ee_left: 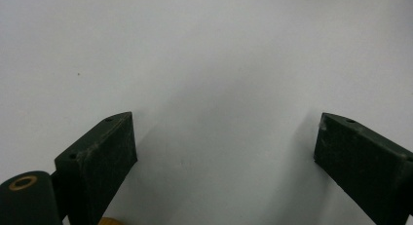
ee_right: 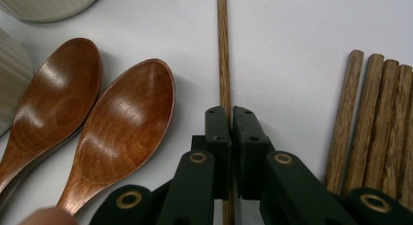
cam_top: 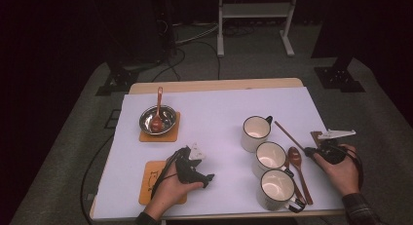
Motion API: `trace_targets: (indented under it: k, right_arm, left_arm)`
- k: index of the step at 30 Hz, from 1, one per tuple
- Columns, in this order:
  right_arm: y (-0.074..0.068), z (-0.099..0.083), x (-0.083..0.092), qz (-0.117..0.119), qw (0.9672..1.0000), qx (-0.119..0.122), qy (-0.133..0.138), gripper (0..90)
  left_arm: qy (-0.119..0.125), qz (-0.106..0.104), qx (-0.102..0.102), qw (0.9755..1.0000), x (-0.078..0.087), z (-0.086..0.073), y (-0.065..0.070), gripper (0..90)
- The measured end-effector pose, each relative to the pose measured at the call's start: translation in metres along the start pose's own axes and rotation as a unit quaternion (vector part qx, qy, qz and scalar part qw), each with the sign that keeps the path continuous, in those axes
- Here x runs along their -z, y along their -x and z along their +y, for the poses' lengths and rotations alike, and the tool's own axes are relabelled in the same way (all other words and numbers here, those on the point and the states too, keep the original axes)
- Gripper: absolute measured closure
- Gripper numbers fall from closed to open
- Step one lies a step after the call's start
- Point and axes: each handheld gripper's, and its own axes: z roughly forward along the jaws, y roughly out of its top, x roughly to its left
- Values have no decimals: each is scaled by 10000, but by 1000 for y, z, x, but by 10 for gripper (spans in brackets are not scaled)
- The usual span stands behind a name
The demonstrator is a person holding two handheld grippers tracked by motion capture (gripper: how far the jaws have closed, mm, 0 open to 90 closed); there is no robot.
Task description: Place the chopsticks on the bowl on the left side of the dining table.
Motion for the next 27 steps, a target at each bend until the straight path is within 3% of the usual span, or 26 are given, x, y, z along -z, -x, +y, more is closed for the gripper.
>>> trace_targets:
  k: [13, 27]
  right_arm:
    - [1, 2, 2, -24, 10000, -45, 17, 852]
    - [8, 15, 18, 58, 9993, -195, 320, 852]
  left_arm:
    - [2, -3, 3, 10000, 0, 0, 0, 68]
    - [10, 2, 28, 10000, 0, 0, 0, 69]
